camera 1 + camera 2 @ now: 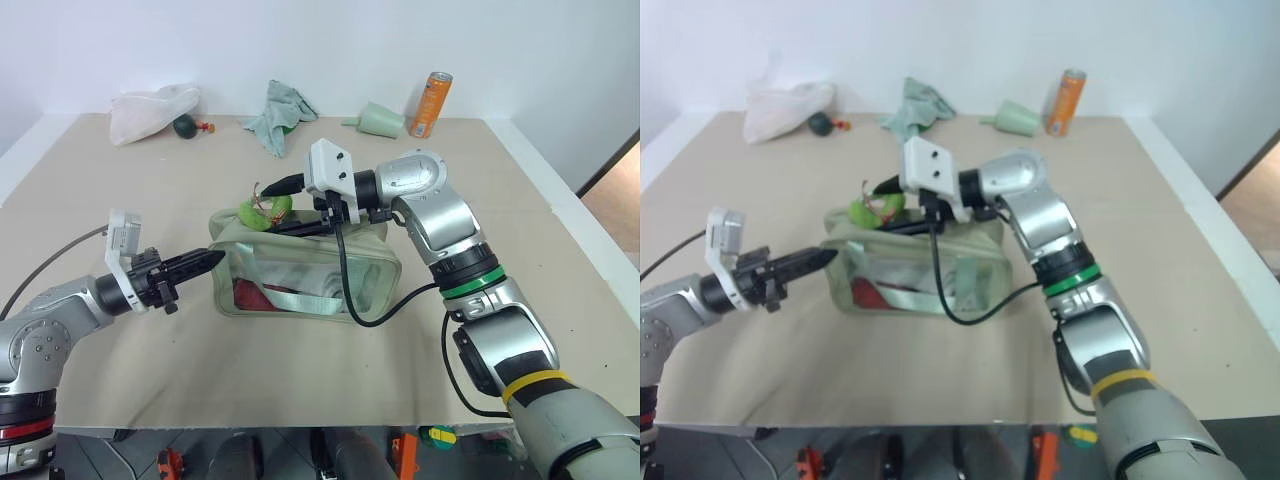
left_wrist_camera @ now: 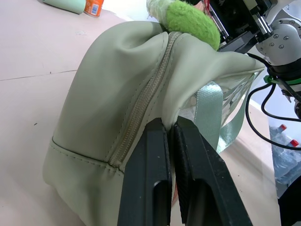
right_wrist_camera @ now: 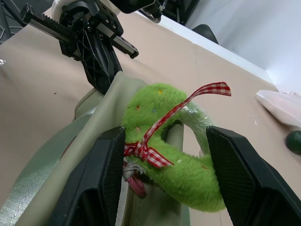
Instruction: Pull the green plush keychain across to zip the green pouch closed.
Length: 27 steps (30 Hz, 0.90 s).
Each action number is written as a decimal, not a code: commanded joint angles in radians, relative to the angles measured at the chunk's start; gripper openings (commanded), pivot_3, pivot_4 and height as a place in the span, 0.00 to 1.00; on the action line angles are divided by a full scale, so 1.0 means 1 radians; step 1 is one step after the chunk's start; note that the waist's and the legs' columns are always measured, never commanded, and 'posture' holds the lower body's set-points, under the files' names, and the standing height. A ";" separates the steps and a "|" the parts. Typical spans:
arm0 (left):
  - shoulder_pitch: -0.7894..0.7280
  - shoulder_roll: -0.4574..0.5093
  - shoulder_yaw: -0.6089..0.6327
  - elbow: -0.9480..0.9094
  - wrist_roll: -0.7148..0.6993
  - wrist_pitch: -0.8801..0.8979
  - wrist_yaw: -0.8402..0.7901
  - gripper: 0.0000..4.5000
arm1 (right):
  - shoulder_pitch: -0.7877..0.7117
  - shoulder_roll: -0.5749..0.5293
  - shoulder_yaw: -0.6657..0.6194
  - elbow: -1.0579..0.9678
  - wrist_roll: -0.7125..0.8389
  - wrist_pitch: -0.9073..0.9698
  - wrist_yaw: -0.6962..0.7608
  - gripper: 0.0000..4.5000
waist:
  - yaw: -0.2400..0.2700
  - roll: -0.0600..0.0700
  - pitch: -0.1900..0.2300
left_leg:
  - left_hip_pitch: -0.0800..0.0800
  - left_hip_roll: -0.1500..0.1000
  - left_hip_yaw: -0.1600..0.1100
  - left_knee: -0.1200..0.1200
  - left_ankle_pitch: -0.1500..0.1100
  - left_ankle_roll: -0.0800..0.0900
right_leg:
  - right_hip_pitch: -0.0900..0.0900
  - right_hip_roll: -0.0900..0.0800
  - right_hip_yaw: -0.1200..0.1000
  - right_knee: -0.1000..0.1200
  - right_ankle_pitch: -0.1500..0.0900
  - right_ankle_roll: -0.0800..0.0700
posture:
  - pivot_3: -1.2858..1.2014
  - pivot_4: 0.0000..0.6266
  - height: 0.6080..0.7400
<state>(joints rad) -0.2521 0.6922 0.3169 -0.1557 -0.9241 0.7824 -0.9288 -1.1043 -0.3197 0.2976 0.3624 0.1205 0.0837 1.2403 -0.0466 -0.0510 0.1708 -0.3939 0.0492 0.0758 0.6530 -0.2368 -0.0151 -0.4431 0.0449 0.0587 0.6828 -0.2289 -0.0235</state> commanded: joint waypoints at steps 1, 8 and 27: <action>0.004 0.002 0.017 -0.019 -0.007 -0.002 0.008 0.00 | -0.022 0.006 -0.007 0.003 -0.002 -0.012 0.004 0.62 | 0.000 0.000 0.000 | 0.000 0.000 0.000 0.000 0.000 0.000 | 0.000 0.000 0.000 0.000 0.000 0.000 | 0.52 0.24 1.00; 0.004 0.002 0.017 -0.021 -0.009 -0.001 0.011 0.00 | -0.024 0.008 -0.016 0.007 0.003 -0.011 0.007 0.13 | 0.000 0.000 0.000 | 0.000 0.000 0.000 0.000 0.000 0.000 | 0.000 0.000 0.000 0.000 0.000 0.000 | 0.52 0.24 1.00; -0.007 -0.003 0.005 -0.011 -0.004 0.001 0.007 0.00 | -0.134 -0.153 -0.144 0.050 0.049 0.000 0.029 0.01 | 0.001 0.000 0.000 | 0.000 -0.001 0.000 -0.001 0.000 0.000 | 0.000 -0.001 0.000 0.000 -0.001 -0.001 | 0.52 0.24 1.00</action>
<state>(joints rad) -0.2645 0.6857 0.3156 -0.1584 -0.9255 0.7826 -0.9222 -1.2240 -0.4251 0.2197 0.4496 0.1522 0.0804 1.2631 -0.0452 -0.0506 0.1711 -0.3944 0.0482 0.0757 0.6523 -0.2371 -0.0148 -0.4432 0.0442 0.0585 0.6824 -0.2297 -0.0249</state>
